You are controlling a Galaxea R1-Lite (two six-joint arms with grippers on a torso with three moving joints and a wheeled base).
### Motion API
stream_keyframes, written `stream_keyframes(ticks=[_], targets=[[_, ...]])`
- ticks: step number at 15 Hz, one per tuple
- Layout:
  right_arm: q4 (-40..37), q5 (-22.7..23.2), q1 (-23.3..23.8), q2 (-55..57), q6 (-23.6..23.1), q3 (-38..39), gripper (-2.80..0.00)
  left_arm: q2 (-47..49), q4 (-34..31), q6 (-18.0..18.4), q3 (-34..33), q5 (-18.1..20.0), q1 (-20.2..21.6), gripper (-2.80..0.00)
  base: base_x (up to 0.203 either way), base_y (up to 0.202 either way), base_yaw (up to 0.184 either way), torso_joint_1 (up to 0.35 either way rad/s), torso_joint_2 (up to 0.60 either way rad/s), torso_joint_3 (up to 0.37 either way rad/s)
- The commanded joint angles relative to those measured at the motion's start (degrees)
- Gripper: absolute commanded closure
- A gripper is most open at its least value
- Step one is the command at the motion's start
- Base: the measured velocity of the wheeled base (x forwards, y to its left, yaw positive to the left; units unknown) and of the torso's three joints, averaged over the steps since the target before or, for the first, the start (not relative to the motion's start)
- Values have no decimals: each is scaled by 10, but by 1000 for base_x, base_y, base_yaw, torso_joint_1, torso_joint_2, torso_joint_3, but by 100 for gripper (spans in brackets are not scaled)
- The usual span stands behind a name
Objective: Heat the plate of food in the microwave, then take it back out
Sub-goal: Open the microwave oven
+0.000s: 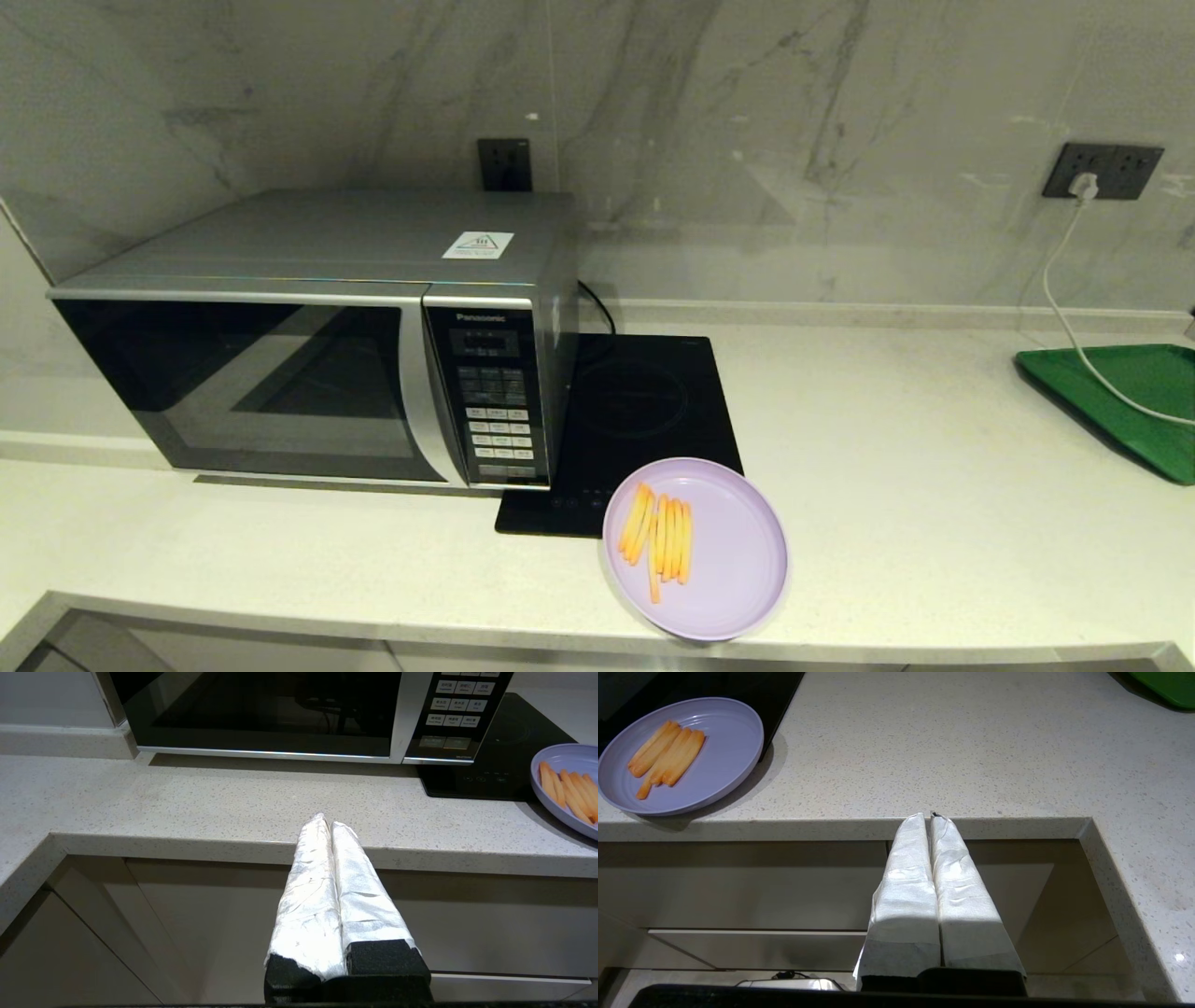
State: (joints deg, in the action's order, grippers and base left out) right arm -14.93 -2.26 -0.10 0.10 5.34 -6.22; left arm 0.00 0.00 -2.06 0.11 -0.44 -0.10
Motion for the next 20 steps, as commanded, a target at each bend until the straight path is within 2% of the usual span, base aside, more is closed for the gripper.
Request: stream_keyframes(ticks=[1,4,5,7,9,11,12,13,15,16,17,18,19,20], targets=[[-1,0,0,0,0,1,0,1,-2,-10,1,-2,0,0,0,0,0,0,0,0],[-1,0,0,0,0,0,0,1,-1,-5,7,-5,1,0,0,0,0,0,0,0],[-1,0,-1,0,0,0,0,3,-6,-3,32,-8,1,0,0,0,0,0,0,0],[-1,0,0,0,0,0,0,36,-28,-2,128,-5,1,0,0,0,0,0,0,0],[-1,0,0,0,0,0,0,114,-56,-7,263,4,-12,0,0,0,0,0,0,0],[-1,0,0,0,0,0,0,211,-94,-16,359,11,-58,0,0,0,0,0,0,0],[-1,0,0,0,0,0,0,259,-127,-39,402,16,-88,0,0,0,0,0,0,0],[-1,0,0,0,0,1,0,301,-158,-78,440,27,-129,0,0,0,0,0,0,0],[-1,0,0,0,0,0,0,341,-193,-141,468,55,-227,0,0,0,0,0,0,0],[-1,0,-1,0,0,1,0,349,-200,-158,468,92,-261,0,0,0,0,0,0,0],[-1,0,0,0,0,0,0,355,-205,-168,466,151,-270,0,0,0,0,0,0,0],[-1,0,0,0,0,1,0,365,-210,-176,459,230,-259,0,0,0,0,0,0,0],[-1,0,0,0,0,0,0,381,-210,-184,441,271,-249,0,0,0,0,0,0,0],[-1,0,0,0,0,0,0,384,-202,-187,422,292,-253,0,0,0,0,0,0,0]])
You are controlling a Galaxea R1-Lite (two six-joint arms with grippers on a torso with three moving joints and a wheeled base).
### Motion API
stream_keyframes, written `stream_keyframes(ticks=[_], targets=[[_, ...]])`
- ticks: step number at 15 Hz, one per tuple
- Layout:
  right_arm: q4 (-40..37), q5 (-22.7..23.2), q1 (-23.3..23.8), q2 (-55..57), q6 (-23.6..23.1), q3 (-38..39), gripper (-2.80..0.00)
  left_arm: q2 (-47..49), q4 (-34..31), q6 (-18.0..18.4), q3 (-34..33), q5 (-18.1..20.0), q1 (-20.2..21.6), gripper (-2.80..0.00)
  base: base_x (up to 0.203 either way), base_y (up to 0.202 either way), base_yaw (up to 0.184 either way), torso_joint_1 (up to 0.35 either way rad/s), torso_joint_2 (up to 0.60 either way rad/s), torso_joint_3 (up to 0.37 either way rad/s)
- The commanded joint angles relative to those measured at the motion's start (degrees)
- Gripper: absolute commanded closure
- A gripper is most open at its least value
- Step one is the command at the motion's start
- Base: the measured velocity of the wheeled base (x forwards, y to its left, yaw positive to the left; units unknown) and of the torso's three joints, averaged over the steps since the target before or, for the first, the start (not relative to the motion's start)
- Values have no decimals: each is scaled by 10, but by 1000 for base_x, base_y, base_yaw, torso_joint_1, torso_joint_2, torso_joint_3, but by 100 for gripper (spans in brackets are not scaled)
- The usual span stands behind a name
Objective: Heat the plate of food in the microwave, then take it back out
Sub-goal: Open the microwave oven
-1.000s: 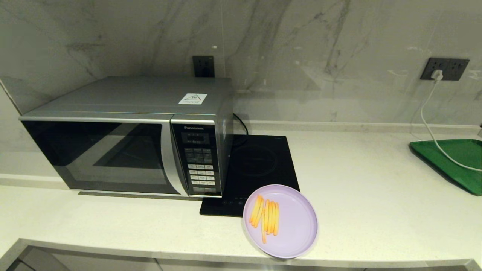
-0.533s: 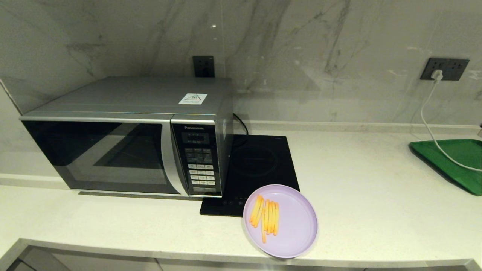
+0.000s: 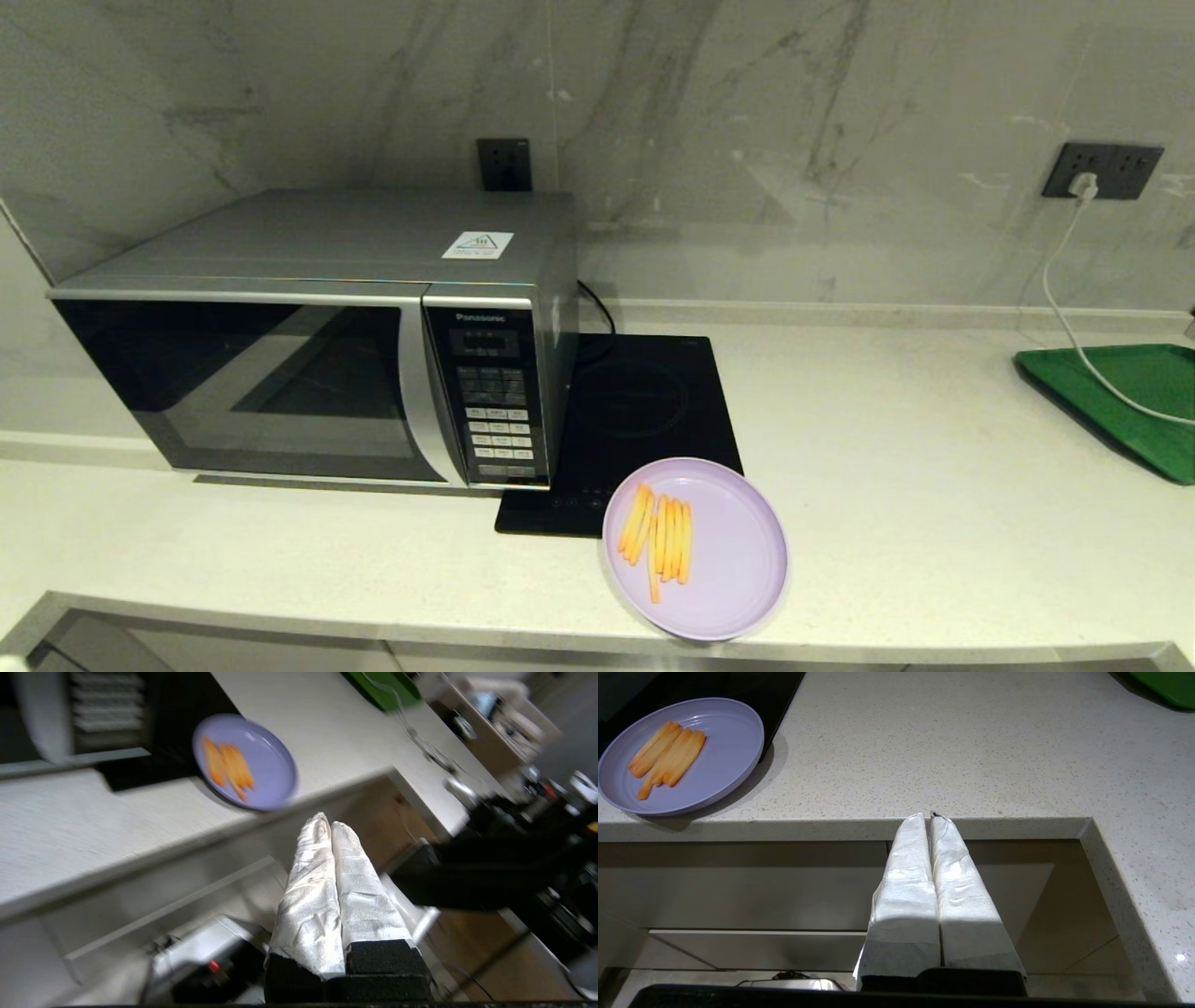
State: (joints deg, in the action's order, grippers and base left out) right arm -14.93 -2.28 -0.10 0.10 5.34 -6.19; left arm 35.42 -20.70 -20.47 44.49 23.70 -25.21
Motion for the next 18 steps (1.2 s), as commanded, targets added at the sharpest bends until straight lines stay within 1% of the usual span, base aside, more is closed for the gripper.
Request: stream_keyframes(ticks=[1,2,3,4,6,7,8,9,10,11,12,13,14,15,16,17,18], targets=[[-1,0,0,0,0,0,0,41,31,-4,-53,71,-4,0,0,0,0,0,0,0],[-1,0,0,0,0,0,0,55,75,-4,-88,90,-6,0,0,0,0,0,0,0],[-1,0,0,0,0,0,0,77,141,-4,-119,112,-6,0,0,0,0,0,0,0],[-1,0,0,0,0,0,0,106,196,-4,-136,136,-6,0,0,0,0,0,0,0],[-1,0,-1,0,0,0,0,158,268,-1,-140,171,-5,0,0,0,0,0,0,0],[-1,0,0,0,0,0,0,192,295,4,-127,180,-2,0,0,0,0,0,0,0],[-1,0,0,0,0,0,0,233,321,13,-109,189,13,0,0,0,0,0,0,0],[-1,0,0,0,0,0,0,272,342,25,-94,207,39,0,0,0,0,0,0,0],[-1,0,0,0,0,0,0,316,360,42,-83,235,87,0,0,0,0,0,0,0],[-1,0,0,0,0,0,0,358,373,69,-76,267,144,0,0,0,0,0,0,0],[-1,0,0,0,0,0,0,386,381,103,-74,305,205,0,0,0,0,0,0,0],[-1,0,0,0,0,0,0,405,386,128,-76,346,253,-280,0,0,0,0,0,0],[-1,0,0,0,0,0,0,433,389,148,-82,407,309,-280,0,0,0,0,0,0],[-1,0,0,0,0,0,0,466,393,161,-88,461,350,-280,0,0,0,0,0,0],[-1,0,0,0,0,0,0,496,395,170,-92,505,386,-280,0,0,0,0,0,0],[-1,0,0,0,0,0,0,524,398,181,-95,537,416,-280,0,0,0,0,0,0],[-1,0,0,0,0,0,0,543,403,204,-102,556,434,-280,0,0,0,0,0,0]])
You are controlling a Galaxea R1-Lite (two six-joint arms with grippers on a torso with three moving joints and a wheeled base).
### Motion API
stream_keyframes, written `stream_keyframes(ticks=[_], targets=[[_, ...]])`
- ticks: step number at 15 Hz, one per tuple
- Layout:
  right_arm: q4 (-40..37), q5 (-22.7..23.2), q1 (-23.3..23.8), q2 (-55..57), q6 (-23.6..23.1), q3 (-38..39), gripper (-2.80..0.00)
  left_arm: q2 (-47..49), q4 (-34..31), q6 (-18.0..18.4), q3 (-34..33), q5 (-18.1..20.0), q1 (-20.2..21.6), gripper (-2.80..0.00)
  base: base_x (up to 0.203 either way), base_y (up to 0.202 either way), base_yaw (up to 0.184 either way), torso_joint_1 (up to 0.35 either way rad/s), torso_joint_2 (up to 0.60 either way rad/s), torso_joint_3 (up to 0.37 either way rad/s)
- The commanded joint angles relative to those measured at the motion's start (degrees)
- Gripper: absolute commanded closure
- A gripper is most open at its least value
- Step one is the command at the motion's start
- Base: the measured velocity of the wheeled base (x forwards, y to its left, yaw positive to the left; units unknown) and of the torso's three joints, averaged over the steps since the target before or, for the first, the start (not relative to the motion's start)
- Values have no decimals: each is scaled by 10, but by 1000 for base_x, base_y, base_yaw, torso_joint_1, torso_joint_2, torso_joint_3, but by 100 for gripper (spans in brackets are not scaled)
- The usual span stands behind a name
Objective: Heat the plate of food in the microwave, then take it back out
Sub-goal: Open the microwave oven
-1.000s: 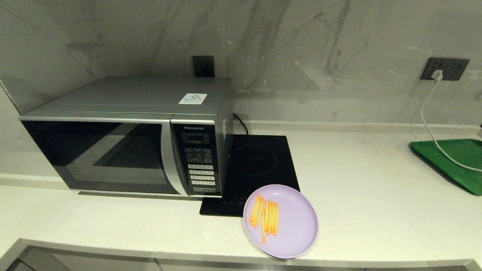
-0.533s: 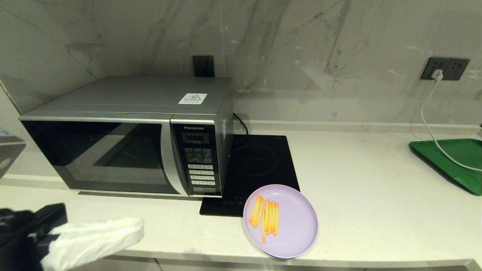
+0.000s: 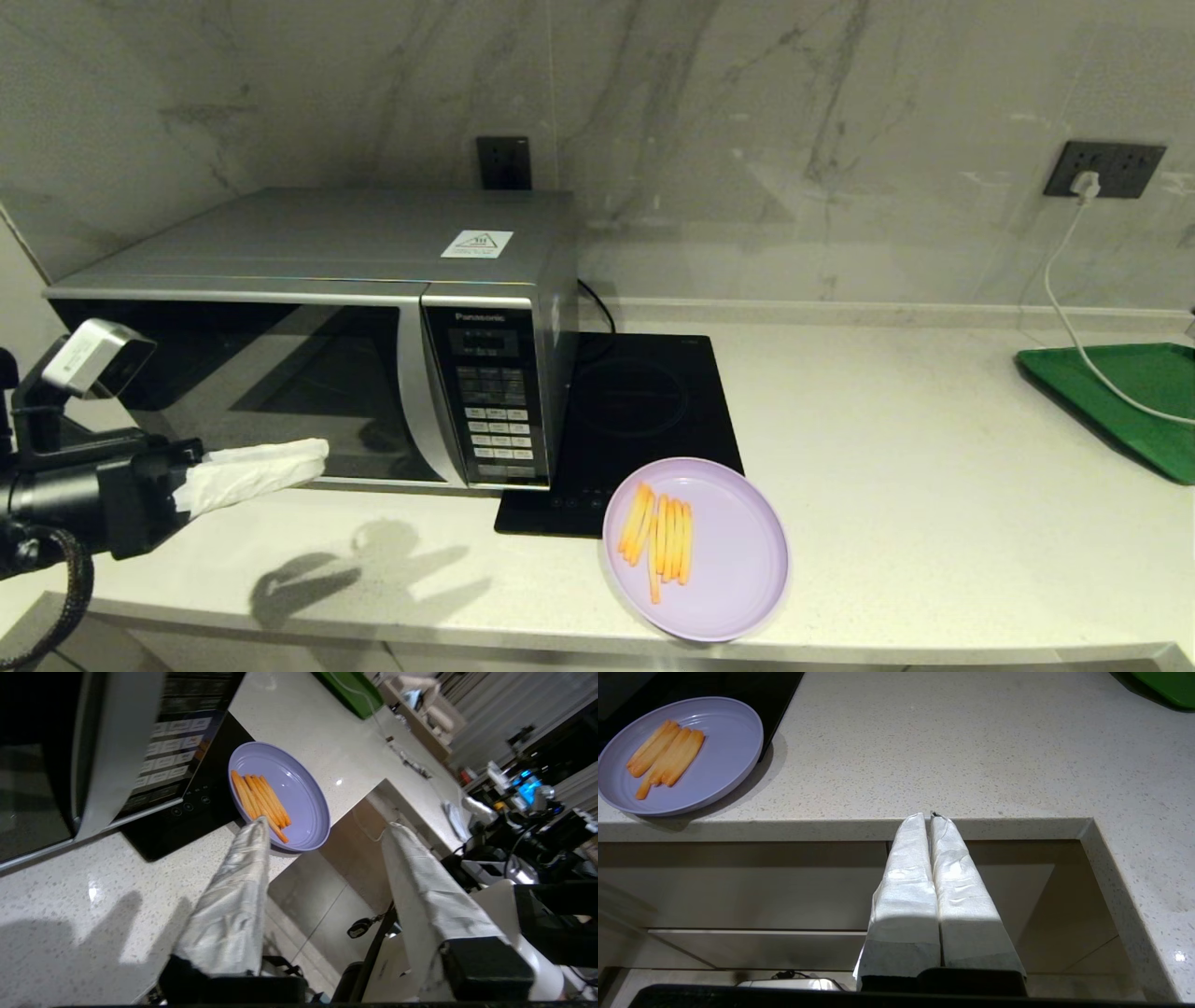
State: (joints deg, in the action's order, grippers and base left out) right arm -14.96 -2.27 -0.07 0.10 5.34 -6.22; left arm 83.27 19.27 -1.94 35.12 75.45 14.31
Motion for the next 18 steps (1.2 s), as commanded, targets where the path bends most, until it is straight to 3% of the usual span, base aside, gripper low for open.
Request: stream_keyframes(ticks=[1,4,9,18], targets=[[-1,0,0,0,0,0,0,75,5,32,-17,44,42,-280,0,0,0,0,0,0],[-1,0,0,0,0,0,0,108,22,67,-16,48,18,-280,0,0,0,0,0,0],[-1,0,0,0,0,0,0,172,116,73,-5,40,-22,-280,0,0,0,0,0,0],[-1,0,0,0,0,0,0,257,299,107,20,22,-31,-280,0,0,0,0,0,0]])
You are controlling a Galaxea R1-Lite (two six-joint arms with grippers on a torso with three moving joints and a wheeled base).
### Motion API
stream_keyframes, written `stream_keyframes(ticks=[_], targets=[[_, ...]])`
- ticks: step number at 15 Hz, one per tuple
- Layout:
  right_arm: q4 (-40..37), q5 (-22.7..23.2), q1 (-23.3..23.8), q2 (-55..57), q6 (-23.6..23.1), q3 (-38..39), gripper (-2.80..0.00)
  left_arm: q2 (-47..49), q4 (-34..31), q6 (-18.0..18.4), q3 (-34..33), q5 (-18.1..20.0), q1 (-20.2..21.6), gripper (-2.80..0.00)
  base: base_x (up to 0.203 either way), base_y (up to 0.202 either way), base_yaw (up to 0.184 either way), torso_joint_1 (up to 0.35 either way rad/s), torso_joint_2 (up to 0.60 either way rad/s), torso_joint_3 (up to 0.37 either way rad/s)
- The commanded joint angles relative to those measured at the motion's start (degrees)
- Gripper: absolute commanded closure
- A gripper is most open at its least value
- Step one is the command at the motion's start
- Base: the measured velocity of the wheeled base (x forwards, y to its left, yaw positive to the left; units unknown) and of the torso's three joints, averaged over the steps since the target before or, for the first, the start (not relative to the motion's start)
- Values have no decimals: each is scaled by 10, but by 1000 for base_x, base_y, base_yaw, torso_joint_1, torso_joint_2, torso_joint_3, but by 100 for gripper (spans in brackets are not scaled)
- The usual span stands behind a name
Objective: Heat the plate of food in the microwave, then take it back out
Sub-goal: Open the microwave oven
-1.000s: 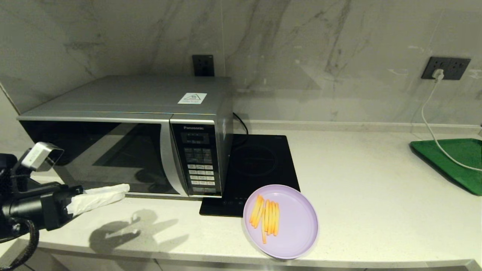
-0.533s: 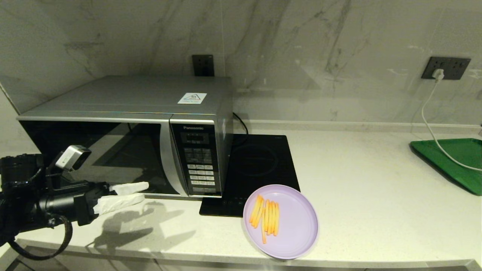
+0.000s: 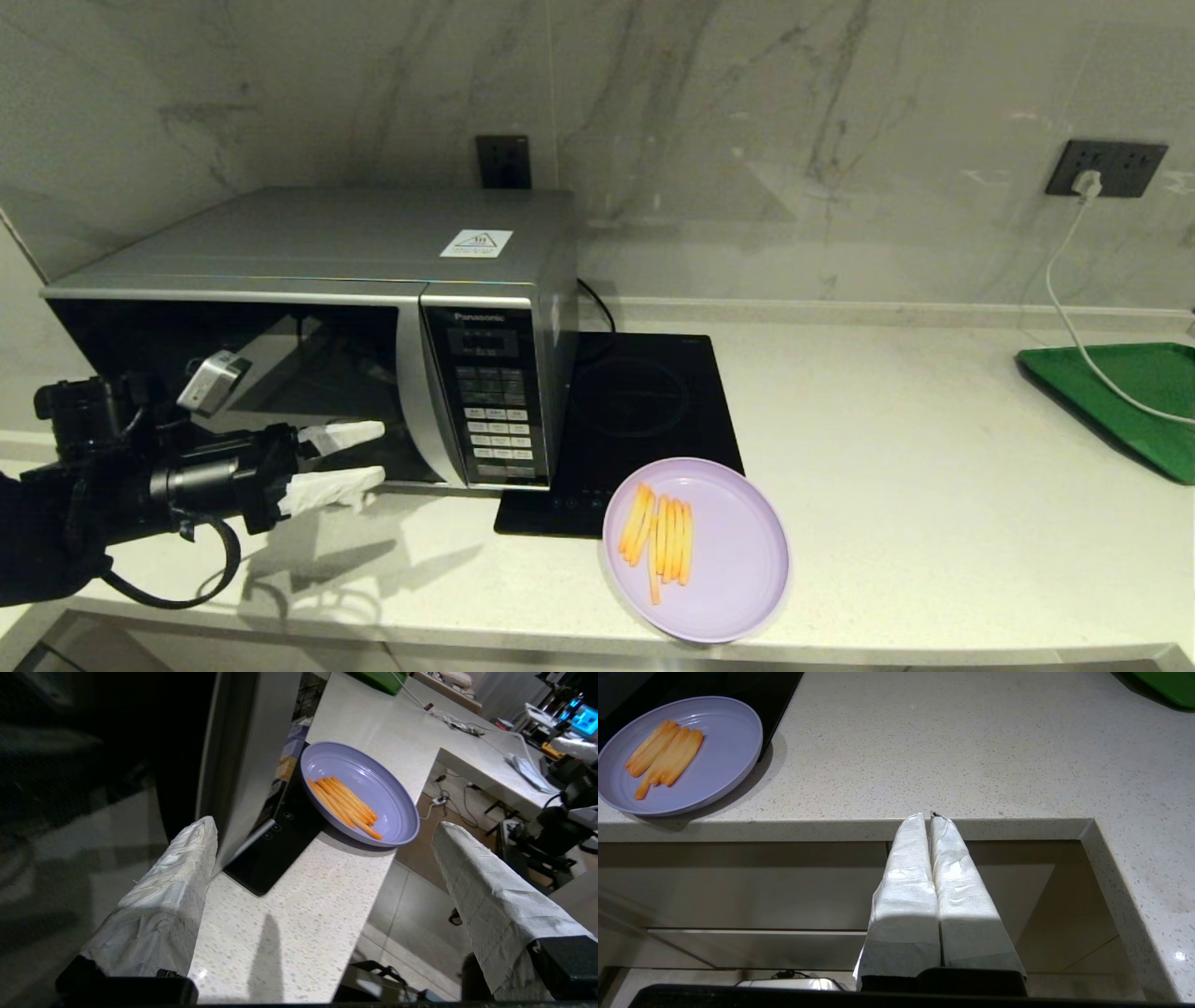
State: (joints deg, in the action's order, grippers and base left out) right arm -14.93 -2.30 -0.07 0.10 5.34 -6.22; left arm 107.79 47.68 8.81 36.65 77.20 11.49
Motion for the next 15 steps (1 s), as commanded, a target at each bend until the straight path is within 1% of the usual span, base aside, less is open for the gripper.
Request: stream_keyframes(ticks=[1,8,10,13,15], targets=[[-1,0,-1,0,0,0,0,14,28,-1,6,4,-10,-280,0,0,0,0,0,0],[-1,0,0,0,0,1,0,15,36,1,9,4,-42,-280,0,0,0,0,0,0],[-1,0,0,0,0,0,0,29,40,2,11,3,-44,-280,0,0,0,0,0,0],[-1,0,0,0,0,0,0,55,82,1,18,-5,-44,-280,0,0,0,0,0,0],[-1,0,0,0,0,0,0,73,115,1,16,-27,-44,-280,0,0,0,0,0,0]])
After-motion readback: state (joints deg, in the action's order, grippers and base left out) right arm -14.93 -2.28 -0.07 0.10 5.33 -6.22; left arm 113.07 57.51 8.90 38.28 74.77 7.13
